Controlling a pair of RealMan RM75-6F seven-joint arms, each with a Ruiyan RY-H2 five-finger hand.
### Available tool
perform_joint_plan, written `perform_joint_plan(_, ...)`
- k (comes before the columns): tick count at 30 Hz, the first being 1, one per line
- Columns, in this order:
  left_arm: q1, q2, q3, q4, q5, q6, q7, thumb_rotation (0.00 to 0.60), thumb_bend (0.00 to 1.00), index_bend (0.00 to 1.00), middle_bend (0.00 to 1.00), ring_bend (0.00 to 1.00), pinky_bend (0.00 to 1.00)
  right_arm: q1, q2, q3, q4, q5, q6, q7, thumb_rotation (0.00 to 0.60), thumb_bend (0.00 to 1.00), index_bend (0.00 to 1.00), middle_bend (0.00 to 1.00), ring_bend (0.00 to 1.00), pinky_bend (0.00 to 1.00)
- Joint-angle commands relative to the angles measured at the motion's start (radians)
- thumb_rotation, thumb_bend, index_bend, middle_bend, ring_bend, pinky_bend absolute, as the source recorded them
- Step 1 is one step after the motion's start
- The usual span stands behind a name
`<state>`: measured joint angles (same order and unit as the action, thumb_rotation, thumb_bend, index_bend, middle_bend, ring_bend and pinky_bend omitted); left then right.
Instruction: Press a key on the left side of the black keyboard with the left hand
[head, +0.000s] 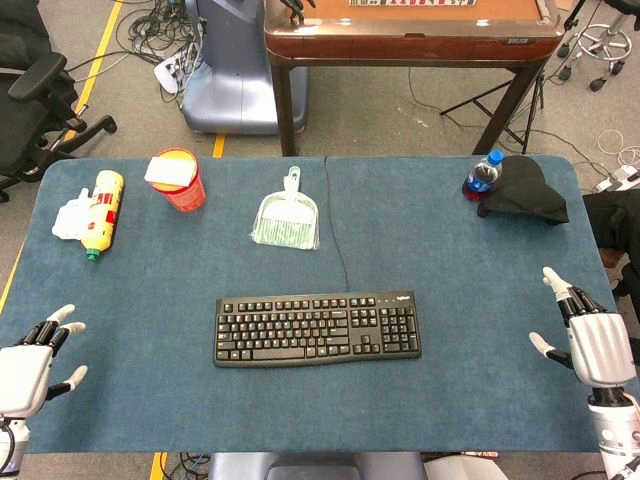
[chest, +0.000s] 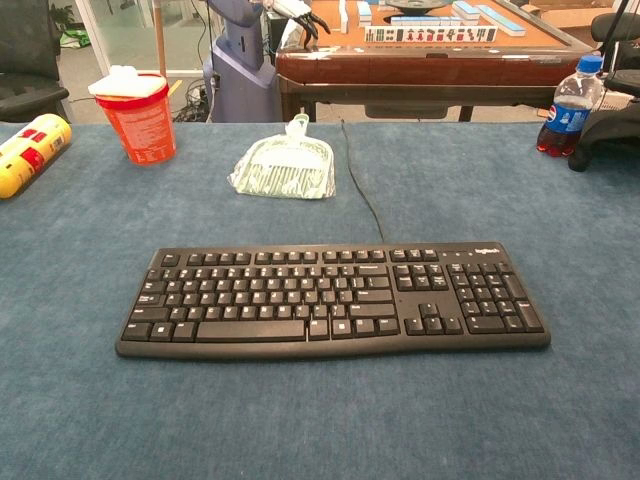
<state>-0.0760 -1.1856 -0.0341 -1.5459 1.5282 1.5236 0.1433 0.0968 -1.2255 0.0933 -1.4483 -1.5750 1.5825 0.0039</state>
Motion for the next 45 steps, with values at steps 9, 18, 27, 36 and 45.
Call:
perform_joint_plan(9, -0.018, -0.005, 0.004, -0.01, 0.014, -0.022, 0.005, 0.6, 0.16, 0.34, 0.18, 0.26, 0.58, -0.003, 0.018, 0.0, -0.02, 0.009, -0.003, 0.005, 0.6, 0.0, 0.0, 0.26, 0.29, 0.62)
perform_joint_plan(18, -0.087, 0.035, 0.001, -0.109, 0.062, -0.095, -0.09, 0.6, 0.18, 0.32, 0.51, 0.64, 0.93, -0.008, 0.027, 0.0, -0.031, 0.014, -0.001, 0.003, 0.6, 0.0, 0.0, 0.28, 0.29, 0.62)
perform_joint_plan(27, -0.2, 0.08, 0.024, -0.196, 0.089, -0.284, -0.068, 0.6, 0.3, 0.33, 0.8, 0.84, 1.0, -0.016, 0.035, 0.001, -0.048, 0.009, 0.015, -0.013, 0.6, 0.0, 0.0, 0.29, 0.29, 0.62)
perform_joint_plan(36, -0.307, 0.072, 0.009, -0.265, 0.003, -0.47, 0.0, 0.6, 0.31, 0.33, 0.87, 0.86, 1.0, -0.009, 0.032, -0.003, -0.049, 0.005, 0.001, -0.021, 0.6, 0.0, 0.01, 0.29, 0.29, 0.62)
perform_joint_plan(45, -0.414, 0.06, -0.014, -0.333, -0.185, -0.64, 0.171, 0.6, 0.35, 0.29, 0.92, 0.89, 1.0, -0.007, 0.039, 0.001, -0.052, 0.01, -0.002, -0.013, 0.6, 0.0, 0.04, 0.29, 0.29, 0.62)
